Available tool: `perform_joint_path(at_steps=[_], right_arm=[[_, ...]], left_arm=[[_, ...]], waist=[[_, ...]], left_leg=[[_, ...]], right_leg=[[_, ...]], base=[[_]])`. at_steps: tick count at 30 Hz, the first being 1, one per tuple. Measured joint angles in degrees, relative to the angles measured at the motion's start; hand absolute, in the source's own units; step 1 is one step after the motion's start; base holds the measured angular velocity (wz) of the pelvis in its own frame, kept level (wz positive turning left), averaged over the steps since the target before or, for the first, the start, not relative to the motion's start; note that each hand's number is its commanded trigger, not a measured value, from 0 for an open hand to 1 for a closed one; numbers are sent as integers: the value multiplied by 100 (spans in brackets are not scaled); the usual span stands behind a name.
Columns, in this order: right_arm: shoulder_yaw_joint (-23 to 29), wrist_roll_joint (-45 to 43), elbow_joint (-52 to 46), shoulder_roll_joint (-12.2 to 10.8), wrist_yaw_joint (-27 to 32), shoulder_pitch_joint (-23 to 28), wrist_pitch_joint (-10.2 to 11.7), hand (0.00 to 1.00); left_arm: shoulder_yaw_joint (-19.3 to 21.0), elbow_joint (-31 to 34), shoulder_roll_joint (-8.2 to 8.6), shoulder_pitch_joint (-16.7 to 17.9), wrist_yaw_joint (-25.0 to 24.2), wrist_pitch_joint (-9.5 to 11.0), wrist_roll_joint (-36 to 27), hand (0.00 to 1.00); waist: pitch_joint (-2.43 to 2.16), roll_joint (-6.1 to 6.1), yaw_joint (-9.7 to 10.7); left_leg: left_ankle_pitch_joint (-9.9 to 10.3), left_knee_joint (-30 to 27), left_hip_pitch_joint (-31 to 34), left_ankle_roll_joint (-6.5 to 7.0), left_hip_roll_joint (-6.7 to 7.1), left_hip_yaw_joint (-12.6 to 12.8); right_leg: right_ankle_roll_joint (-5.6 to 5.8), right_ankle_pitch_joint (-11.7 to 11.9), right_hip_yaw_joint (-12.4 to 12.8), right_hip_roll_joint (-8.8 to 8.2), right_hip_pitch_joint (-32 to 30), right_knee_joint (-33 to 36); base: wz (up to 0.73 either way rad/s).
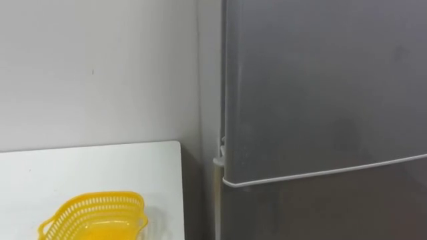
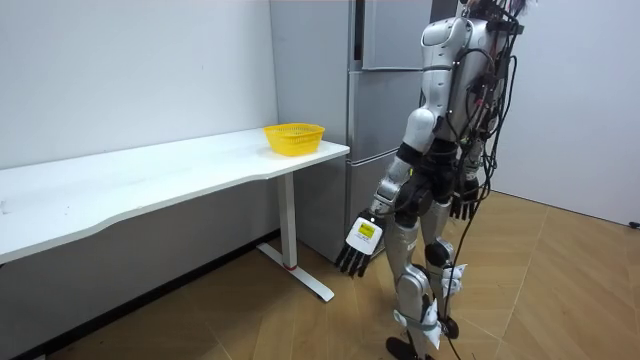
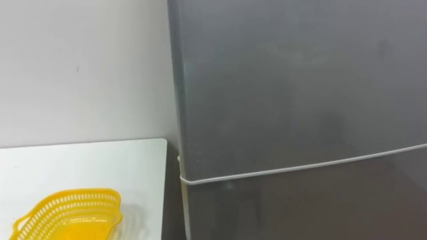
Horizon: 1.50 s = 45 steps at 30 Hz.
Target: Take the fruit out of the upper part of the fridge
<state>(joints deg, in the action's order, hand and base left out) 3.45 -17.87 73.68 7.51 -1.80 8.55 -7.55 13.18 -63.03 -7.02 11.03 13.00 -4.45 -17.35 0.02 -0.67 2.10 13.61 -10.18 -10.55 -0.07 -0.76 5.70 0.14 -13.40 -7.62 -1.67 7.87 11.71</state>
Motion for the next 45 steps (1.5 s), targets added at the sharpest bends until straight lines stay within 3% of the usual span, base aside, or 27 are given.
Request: perform_joint_path(at_steps=[5, 8, 12, 16, 21, 27, 31, 34, 37, 42, 45], right_arm=[[190, -17, -62, 1, 1, 47, 52, 0], [355, -17, -84, -1, 45, 36, 119, 0], [354, -22, -124, 2, 144, 116, 280, 0], [354, -28, -256, 3, 258, 219, 507, 0], [356, -90, -327, 3, 297, 256, 516, 0], [362, -71, -492, 1, 281, 363, 573, 0], [456, -61, -482, 1, 215, 395, 575, 0], [453, -65, -484, -2, 93, 441, 564, 0], [453, -78, -453, -2, -76, 436, 517, 0], [457, -101, -455, 8, -354, 425, 490, 0], [460, -93, -424, 12, -483, 442, 486, 0]], left_arm=[[401, 618, -10, 35, 490, 209, -2383, 0], [656, 855, -5, 27, 719, 424, -3362, 0], [742, 1372, -1, 41, 1118, 687, -3891, 0], [746, 2496, -18, 82, 1862, 1289, -4340, 0], [751, 4057, -53, 186, 2760, 1618, -4008, 0], [1185, 5572, -132, 73, 3646, 1883, -2900, 0], [1391, 6821, -310, -26, 3938, 1978, -2034, 0], [1369, 7783, -535, -28, 3842, 2005, -1864, 0], [1259, 8492, -651, -145, 3514, 2001, -1652, 0], [1017, 8902, -753, -410, 2443, 1880, -1570, 0], [806, 8916, -813, -672, 1800, 1684, -1591, 0]], waist=[[7, 20, -110], [11, 17, -148], [6, 17, -274], [4, 7, -375], [3, -2, -400], [2, 19, -413], [-1, 65, -402], [5, 106, -348], [19, 145, -235], [33, 203, -61], [35, 224, -2]], left_leg=[[0, 63, -29, 0, 5, -38], [0, 74, -55, 0, 4, -36], [0, 80, -35, 0, 2, -34], [0, 75, -19, 0, 0, -57], [0, 76, -16, 0, 14, -111], [0, 70, -15, 0, 16, -134], [0, 73, -3, 0, 17, -158], [-1, 69, -19, 1, 22, -166], [-1, 54, -9, 1, 31, -192], [-1, 55, 34, 1, 31, -206], [-2, 52, 89, 2, 29, -204]], right_leg=[[2, 0, -34, -12, 0, 5], [4, 1, -29, -8, 4, 4], [4, 1, -29, -3, -3, 3], [5, 8, -25, -1, -56, 32], [7, 8, -39, -16, -61, 102], [7, 8, -38, -14, -63, 78], [16, 26, -31, -4, -51, 16], [24, 36, -43, -13, -6, 16], [28, 39, -48, -21, 1, 4], [30, 37, -45, -18, -40, -13], [29, 43, -40, -16, -96, 0]], base=[[5], [-3], [-1], [-1], [1], [0], [1], [4], [4], [0], [0]])
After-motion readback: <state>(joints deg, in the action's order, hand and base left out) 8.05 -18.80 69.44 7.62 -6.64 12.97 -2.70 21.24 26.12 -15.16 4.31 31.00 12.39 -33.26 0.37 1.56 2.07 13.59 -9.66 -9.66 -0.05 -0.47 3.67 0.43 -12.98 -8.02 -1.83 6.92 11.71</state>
